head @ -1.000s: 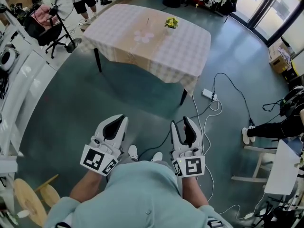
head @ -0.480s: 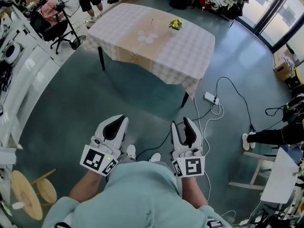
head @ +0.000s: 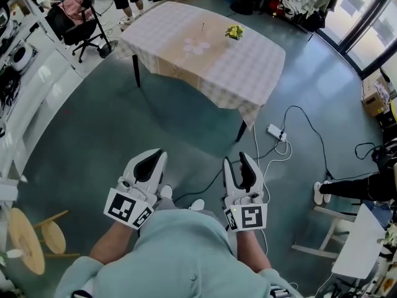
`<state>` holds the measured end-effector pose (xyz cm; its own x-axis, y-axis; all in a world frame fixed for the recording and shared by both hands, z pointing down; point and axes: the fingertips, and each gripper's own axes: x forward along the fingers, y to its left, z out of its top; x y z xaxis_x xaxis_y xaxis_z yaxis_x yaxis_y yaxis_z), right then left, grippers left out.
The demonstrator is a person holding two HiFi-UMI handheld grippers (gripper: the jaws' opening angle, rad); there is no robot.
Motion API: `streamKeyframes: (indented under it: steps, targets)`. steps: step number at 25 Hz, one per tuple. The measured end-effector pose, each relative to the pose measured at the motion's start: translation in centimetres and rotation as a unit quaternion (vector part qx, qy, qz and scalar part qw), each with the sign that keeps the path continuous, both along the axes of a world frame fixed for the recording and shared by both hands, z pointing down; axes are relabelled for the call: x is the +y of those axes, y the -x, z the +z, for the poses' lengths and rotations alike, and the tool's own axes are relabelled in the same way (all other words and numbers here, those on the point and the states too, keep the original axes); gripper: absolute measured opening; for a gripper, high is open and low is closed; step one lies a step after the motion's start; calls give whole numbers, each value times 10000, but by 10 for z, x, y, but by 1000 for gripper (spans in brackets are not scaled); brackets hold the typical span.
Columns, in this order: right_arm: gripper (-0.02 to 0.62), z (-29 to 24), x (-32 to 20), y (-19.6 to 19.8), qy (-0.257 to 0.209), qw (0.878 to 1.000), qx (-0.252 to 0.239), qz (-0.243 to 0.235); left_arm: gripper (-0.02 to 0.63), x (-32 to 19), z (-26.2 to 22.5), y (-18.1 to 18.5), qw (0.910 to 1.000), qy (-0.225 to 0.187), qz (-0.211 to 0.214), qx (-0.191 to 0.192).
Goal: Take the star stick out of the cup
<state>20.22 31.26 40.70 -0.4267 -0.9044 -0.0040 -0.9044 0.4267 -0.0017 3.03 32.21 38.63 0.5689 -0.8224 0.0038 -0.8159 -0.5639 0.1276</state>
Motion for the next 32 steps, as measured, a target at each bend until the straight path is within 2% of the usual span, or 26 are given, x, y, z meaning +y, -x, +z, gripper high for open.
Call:
streamKeyframes:
  steps: [8, 17, 26, 32]
  targets:
    - [141, 4, 1, -9, 38, 9999, -10, -144, 5, 9, -1, -8, 9998, 24, -186, -55]
    - [140, 5, -14, -5, 63, 10000, -17, -21, 5, -15, -4, -5, 10000, -34, -49, -40]
    - [138, -2, -50, 25, -5, 10000, -22, 31, 5, -48, -6, 26, 10000, -40, -11, -18]
    - [138, -10, -79, 52, -101, 9998, -11, 159, 5, -76, -8, 50, 9998, -89, 159, -12]
